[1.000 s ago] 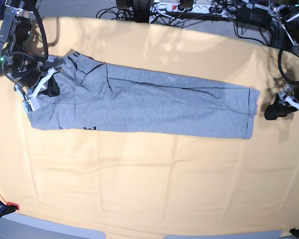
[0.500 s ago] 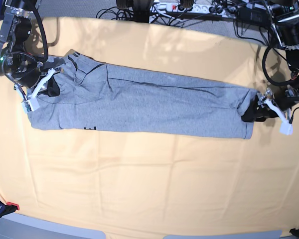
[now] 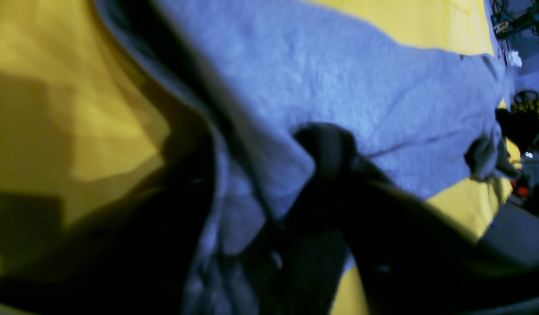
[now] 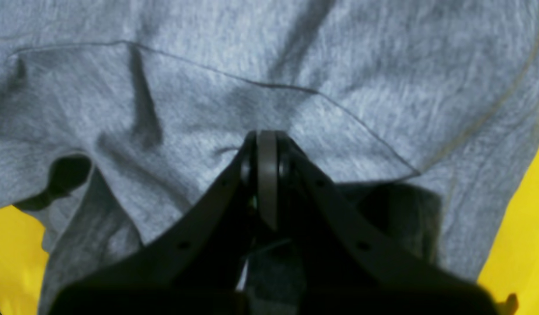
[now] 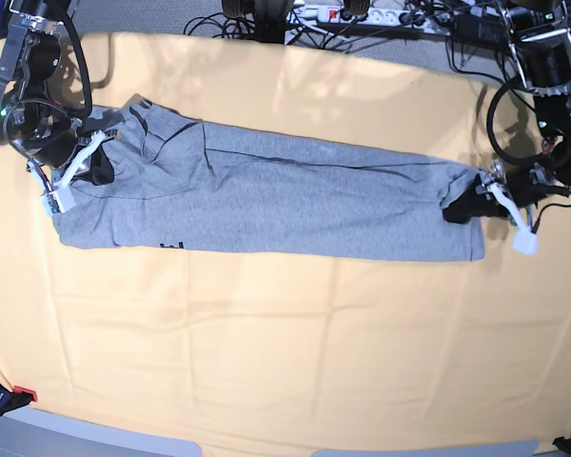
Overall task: Layout the t-shirt on the table in an organized manner, then fold the t-shirt properly
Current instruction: 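Hold the strip ends with both grippers and adjust the tucked ends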
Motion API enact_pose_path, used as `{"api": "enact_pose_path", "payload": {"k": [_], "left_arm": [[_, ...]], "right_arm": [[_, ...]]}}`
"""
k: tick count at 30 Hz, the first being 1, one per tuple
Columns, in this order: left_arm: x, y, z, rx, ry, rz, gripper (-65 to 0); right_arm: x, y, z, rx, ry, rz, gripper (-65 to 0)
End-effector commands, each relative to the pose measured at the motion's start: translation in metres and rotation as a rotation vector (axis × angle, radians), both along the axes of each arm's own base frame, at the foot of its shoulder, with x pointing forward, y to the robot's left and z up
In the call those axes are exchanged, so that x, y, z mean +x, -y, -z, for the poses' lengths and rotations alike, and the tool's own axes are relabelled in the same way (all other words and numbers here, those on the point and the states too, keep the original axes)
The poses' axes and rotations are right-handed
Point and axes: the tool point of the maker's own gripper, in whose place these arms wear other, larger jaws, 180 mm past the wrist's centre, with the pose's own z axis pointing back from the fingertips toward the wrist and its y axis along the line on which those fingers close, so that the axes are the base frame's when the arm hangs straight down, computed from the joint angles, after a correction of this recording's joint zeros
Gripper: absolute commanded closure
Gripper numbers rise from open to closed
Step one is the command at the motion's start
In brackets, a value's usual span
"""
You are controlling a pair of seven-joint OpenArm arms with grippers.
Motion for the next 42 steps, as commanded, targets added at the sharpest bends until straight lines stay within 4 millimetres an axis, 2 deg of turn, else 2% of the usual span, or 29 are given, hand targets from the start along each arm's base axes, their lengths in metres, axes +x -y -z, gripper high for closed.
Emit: {"api": "enact_pose_path", "payload": {"k": [1,2,12,19,24,32,37,42], "left_arm": [[0.004,-0.006,-0.005,0.035,0.003,0.011,-3.8],[0.005,-0.007,-0.006,0.039,0.007,0.01,0.0],[0.031,-0.008,-0.032,0.038,0.082,0.01,0.0],[0.03,-0.013,-0.03,0.066,0.072,0.011,0.0],[0.027,-0.031,-0.031,0.134,0.058,0.004,0.0],[0.029,-0.061,-0.047,0.202,0.082,-0.026,0.0],[0.029,-0.062,-0.048,0.2,0.084,-0.026,0.0],[0.03,-0.053,-0.057,0.15,0.124,-0.003,0.0]], "right_arm": [[0.004,0.005,-0.007,-0.019,0.017,-0.005,0.0],[0.004,0.005,-0.007,-0.019,0.017,-0.005,0.0],[0.016,0.007,-0.015,-0.03,0.038,-0.009,0.0],[0.015,0.004,-0.016,-0.014,0.037,-0.012,0.0],[0.017,-0.01,-0.025,0.084,0.067,-0.024,0.0],[0.024,-0.013,-0.033,0.107,0.093,-0.027,0.0],[0.027,-0.024,-0.043,0.187,0.126,-0.039,0.0],[0.025,-0.031,-0.034,0.178,0.11,-0.031,0.0]]}}
